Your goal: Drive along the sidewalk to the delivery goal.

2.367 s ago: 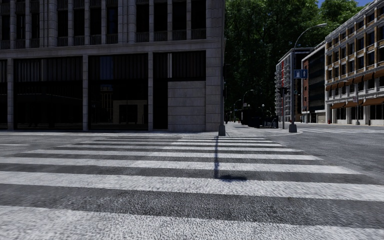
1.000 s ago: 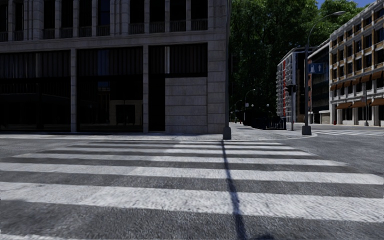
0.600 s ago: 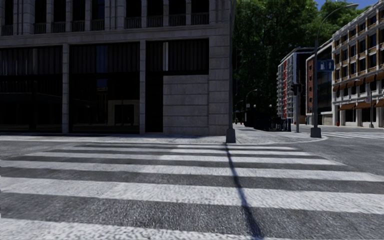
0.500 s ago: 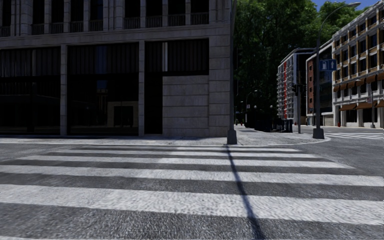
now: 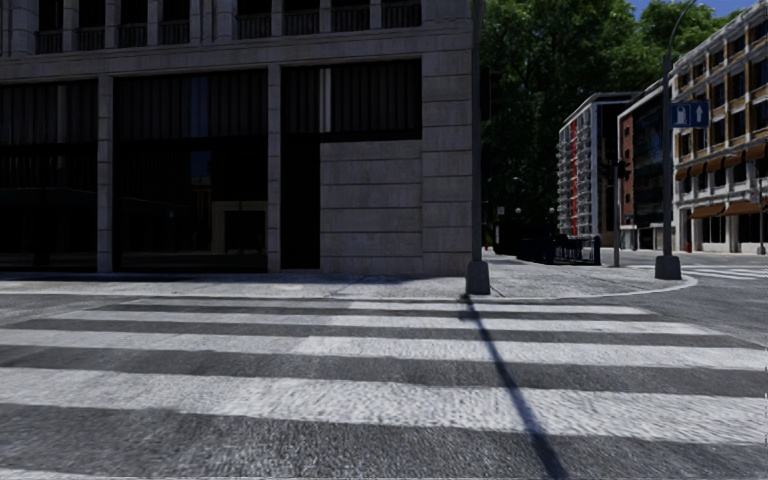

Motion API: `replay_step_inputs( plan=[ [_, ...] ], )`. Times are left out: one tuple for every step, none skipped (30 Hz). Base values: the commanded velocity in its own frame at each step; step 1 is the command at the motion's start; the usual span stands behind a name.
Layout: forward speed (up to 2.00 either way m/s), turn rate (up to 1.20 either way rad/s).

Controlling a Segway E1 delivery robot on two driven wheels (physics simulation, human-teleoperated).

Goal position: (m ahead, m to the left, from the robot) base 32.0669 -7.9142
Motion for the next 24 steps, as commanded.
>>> replay_step_inputs(
  plan=[
    [2.00,0.00],
    [2.00,0.00],
    [2.00,0.00],
    [2.00,0.00],
    [2.00,0.00],
    [2.00,0.00],
    [2.00,0.00],
    [2.00,0.00],
    [2.00,0.00],
    [2.00,0.00],
    [2.00,0.00],
    [2.00,0.00],
    [2.00,0.00],
    [2.00,0.00],
    [2.00,0.00],
    [2.00,0.00],
    [2.00,0.00],
    [2.00,0.00],
    [2.00,0.00],
    [2.00,0.00],
    [2.00,0.00],
    [2.00,0.00],
    [2.00,0.00],
    [2.00,0.00]
  ],
)
